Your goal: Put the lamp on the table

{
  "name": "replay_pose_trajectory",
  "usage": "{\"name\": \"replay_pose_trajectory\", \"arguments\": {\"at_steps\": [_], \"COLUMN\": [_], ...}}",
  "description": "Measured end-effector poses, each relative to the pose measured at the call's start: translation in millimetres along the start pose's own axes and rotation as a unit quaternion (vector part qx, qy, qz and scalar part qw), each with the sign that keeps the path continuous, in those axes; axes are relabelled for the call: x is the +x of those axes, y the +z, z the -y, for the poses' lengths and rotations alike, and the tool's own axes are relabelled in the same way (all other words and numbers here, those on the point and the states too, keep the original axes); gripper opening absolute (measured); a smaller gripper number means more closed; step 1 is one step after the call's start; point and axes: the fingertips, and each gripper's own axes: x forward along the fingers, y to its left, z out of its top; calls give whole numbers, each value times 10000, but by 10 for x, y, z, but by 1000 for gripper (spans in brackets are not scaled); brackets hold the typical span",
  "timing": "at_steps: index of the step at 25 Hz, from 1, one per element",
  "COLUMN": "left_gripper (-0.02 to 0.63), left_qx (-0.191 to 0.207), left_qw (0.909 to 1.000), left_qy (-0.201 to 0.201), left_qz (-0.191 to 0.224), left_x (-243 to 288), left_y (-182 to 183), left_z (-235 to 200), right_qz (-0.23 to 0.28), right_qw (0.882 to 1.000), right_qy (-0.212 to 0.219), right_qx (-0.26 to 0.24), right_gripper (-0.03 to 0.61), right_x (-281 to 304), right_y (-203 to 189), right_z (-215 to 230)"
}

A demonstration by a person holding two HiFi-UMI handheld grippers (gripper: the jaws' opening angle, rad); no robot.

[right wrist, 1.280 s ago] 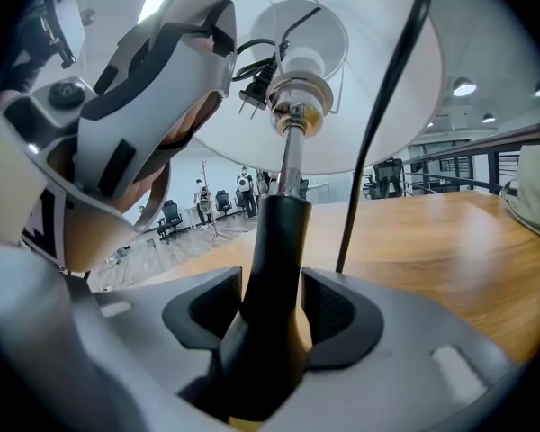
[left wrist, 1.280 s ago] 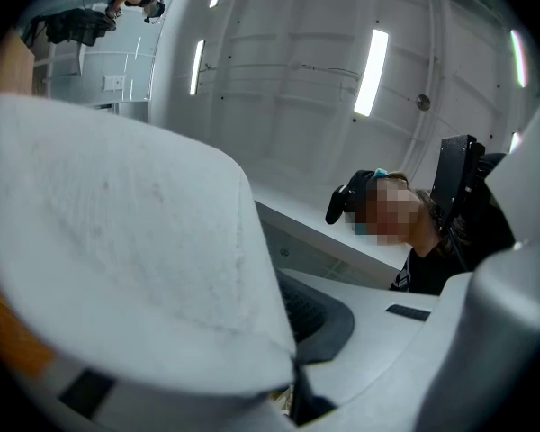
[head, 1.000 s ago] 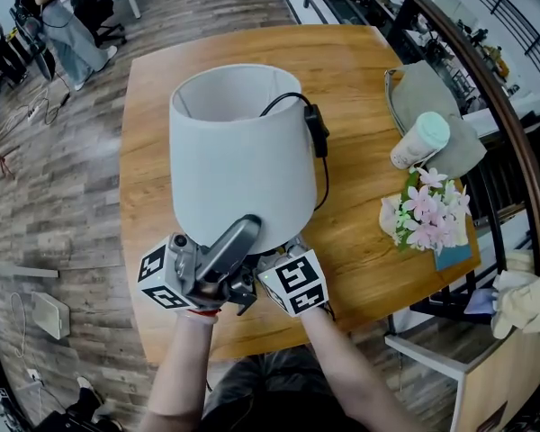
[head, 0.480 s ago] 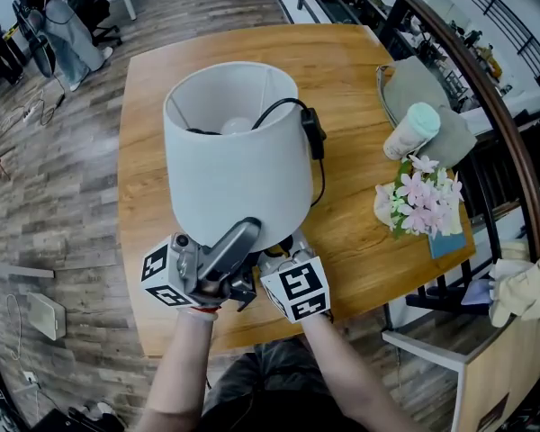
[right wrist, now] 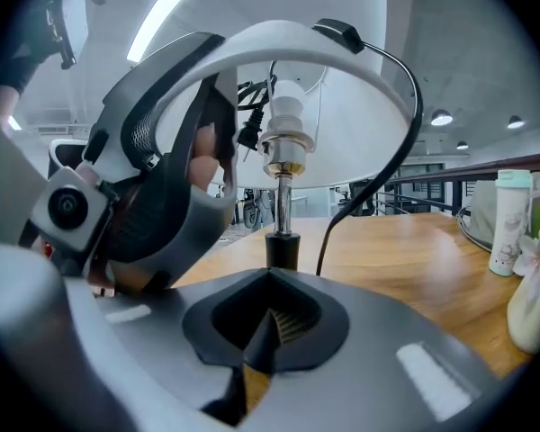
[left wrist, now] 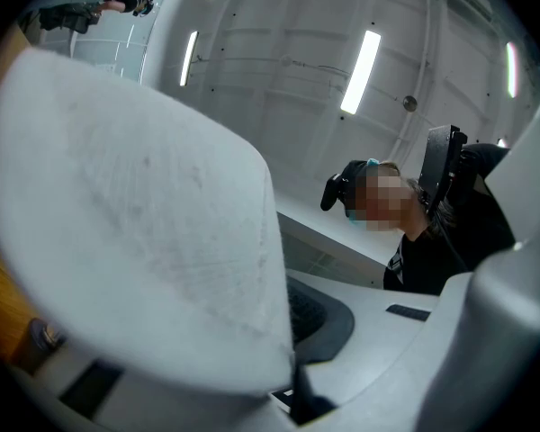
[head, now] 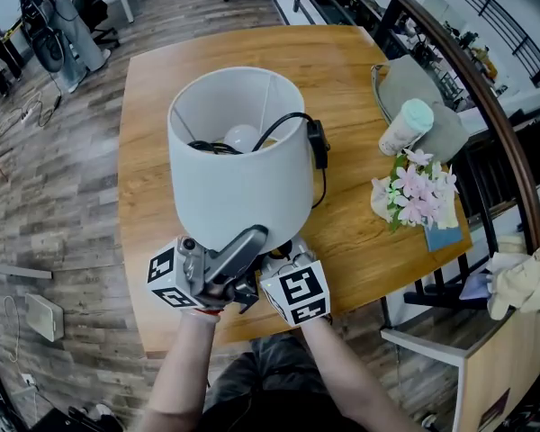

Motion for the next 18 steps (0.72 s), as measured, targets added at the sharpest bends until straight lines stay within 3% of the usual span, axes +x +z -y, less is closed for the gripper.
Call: {"name": "replay_pose_trajectory", "arguments": {"at_steps": [18], "left_gripper": [27], "left_qx": [-124], "left_qw": [9995], "left_qy": [-200], "left_qz": [-204], "left_x": [-103], "left_y": [-224], "left_z": [201], "right_qz": [-70], "right_qw": [9999], "right_qy": [-43], "right_qx": [74], "right_gripper": [8], "right_x": [-163], "right_y": [-129], "right_z": [-71]}}
